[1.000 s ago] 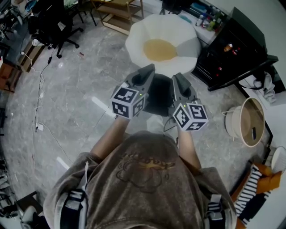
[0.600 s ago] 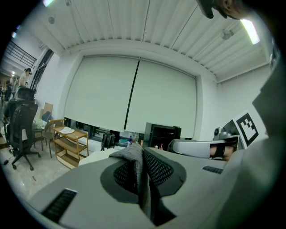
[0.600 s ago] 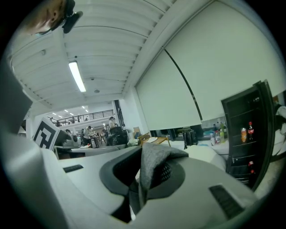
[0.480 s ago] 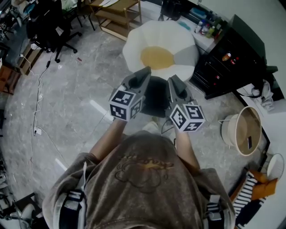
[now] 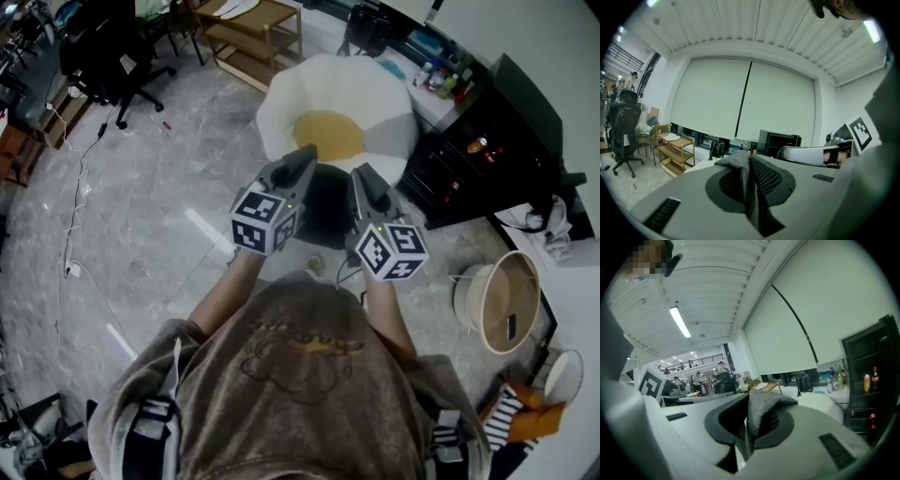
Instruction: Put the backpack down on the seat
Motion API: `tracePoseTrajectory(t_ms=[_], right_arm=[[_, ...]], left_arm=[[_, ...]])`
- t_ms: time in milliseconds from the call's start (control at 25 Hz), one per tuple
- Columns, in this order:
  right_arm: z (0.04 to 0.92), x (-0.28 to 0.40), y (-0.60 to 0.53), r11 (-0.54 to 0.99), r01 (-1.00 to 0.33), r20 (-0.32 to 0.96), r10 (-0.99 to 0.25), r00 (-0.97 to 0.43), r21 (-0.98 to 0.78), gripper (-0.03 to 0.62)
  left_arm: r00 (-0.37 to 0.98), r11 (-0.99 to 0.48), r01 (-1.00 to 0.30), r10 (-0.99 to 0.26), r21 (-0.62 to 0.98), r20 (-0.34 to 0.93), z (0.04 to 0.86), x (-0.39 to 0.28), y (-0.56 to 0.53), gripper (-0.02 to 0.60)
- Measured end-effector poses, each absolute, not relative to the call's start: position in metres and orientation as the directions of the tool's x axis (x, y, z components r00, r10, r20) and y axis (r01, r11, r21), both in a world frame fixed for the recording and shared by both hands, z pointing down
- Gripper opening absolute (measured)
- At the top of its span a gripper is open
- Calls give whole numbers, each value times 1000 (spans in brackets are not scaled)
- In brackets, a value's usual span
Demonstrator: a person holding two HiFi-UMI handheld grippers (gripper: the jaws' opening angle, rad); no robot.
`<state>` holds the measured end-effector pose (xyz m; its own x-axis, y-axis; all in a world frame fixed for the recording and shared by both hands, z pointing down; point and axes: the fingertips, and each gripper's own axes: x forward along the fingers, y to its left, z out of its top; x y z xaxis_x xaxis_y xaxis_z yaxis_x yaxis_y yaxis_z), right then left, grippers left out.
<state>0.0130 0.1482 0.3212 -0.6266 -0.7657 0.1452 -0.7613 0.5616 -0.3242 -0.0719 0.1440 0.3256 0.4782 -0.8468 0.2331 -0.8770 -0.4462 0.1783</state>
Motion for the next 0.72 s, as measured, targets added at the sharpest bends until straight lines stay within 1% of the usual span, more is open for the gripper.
tracePoseTrajectory(t_ms=[400,720], right_arm=[[321,27,90,600,-726,137,-731,-668,-336,31],[322,36,54,605,-722,144,-724,-674,-336,31]], left_arm=[[440,-405,-895,-869,186,224,327,-59,88,31],[442,-408,-895,-867,182,229,329,-49,50,31]])
